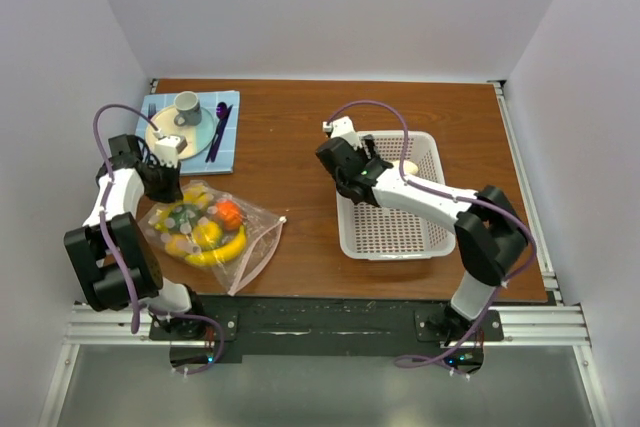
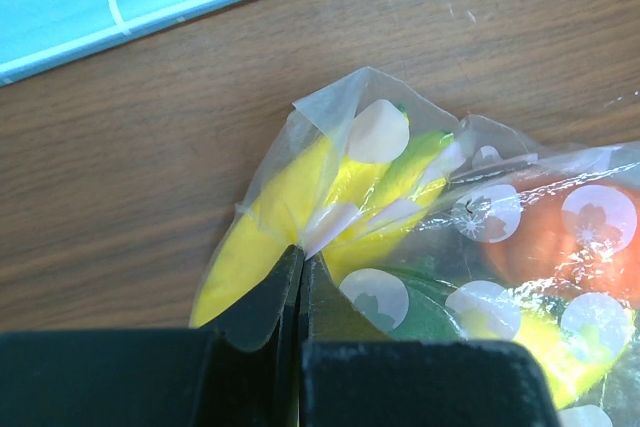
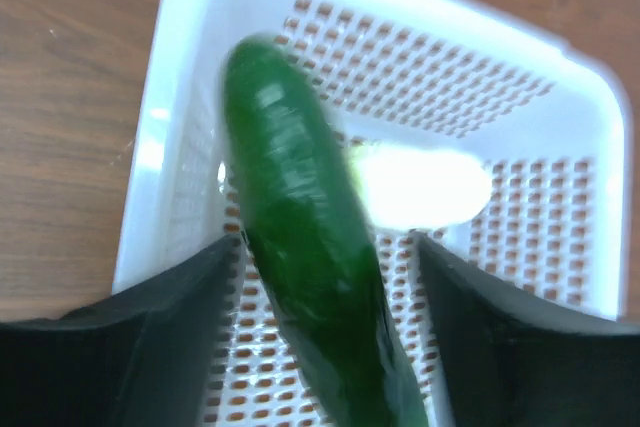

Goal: Open the zip-top bag and remove the fake food

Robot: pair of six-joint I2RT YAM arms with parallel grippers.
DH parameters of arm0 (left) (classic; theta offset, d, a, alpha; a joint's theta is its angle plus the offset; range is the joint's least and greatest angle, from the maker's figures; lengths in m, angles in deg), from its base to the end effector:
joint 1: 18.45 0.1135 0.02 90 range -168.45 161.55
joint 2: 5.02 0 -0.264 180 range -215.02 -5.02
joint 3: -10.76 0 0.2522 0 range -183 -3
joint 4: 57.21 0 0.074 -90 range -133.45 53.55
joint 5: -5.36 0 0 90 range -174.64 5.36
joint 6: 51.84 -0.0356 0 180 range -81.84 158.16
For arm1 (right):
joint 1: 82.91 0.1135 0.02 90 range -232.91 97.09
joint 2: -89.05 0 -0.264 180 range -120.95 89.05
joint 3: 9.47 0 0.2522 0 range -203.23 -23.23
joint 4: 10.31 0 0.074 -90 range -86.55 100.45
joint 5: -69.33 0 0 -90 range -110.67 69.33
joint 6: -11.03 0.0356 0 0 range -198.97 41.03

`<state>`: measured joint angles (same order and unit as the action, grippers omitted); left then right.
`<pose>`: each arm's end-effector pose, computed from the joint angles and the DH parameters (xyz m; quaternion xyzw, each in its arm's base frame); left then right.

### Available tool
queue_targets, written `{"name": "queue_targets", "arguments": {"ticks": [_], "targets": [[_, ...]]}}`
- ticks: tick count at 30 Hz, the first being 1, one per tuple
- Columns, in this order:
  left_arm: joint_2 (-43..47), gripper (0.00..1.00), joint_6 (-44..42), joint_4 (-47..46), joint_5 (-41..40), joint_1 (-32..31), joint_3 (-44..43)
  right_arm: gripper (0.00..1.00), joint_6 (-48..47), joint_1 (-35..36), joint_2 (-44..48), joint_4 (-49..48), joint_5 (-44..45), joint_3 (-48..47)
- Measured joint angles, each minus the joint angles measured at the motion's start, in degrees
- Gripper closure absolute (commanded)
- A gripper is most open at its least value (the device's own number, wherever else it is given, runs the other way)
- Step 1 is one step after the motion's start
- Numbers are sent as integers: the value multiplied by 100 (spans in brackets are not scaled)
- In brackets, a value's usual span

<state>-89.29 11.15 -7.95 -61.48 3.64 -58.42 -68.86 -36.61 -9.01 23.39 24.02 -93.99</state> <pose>0.2678 0.0936 0.2143 0.0855 0.9524 -0.0877 0.2791 0.2735 0.2499 0.2429 -0.1358 0.8617 -0.1526 0.4645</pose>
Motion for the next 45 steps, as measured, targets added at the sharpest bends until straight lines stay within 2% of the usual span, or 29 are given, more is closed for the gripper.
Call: {"name": "queue_targets", "arguments": {"ticks": [4, 9, 10, 15, 16, 18, 19, 22, 32, 38, 41, 43, 45], "targets": [[-2, 100, 2, -76, -31, 0, 17, 1, 249, -31, 24, 221, -452, 17], [-2, 100, -11, -258, -162, -2, 238, 2, 382, 319, 837, -37, -1410, 280], [-4, 100, -13, -264, -201, -2, 260, 6, 398, 557, 922, -133, -1510, 273], [-52, 100, -17, -352, -396, -4, 284, 15, 251, 1862, 874, -896, -2256, 459], [-55, 100, -17, -363, -437, -4, 286, 21, 153, 2094, 787, -1036, -2437, 509], [-55, 100, -20, -393, -485, -4, 293, 28, -61, 2291, 549, -1257, -2780, 562], [-55, 100, -22, -409, -503, -4, 302, 33, -175, 2312, 444, -1344, -2914, 586], [-55, 100, -61, -442, -535, -4, 348, 35, -511, 2260, 131, -1709, -3281, 811], [-50, 100, -107, -457, -540, -4, 378, 33, -831, 2188, -400, -2756, -3871, 1012], [-48, 100, -107, -459, -538, -4, 378, 36, -883, 2188, -850, -3449, -4203, 885], [-48, 100, -105, -463, -538, -4, 382, 41, -894, 2188, -1056, -3499, -4336, 769], [-48, 100, -103, -494, -535, -4, 409, 39, -901, 2188, -1193, -3504, -4494, 660], [-48, 100, -101, -511, -535, -4, 426, 32, -898, 2188, -1298, -3547, -4642, 581]]}}
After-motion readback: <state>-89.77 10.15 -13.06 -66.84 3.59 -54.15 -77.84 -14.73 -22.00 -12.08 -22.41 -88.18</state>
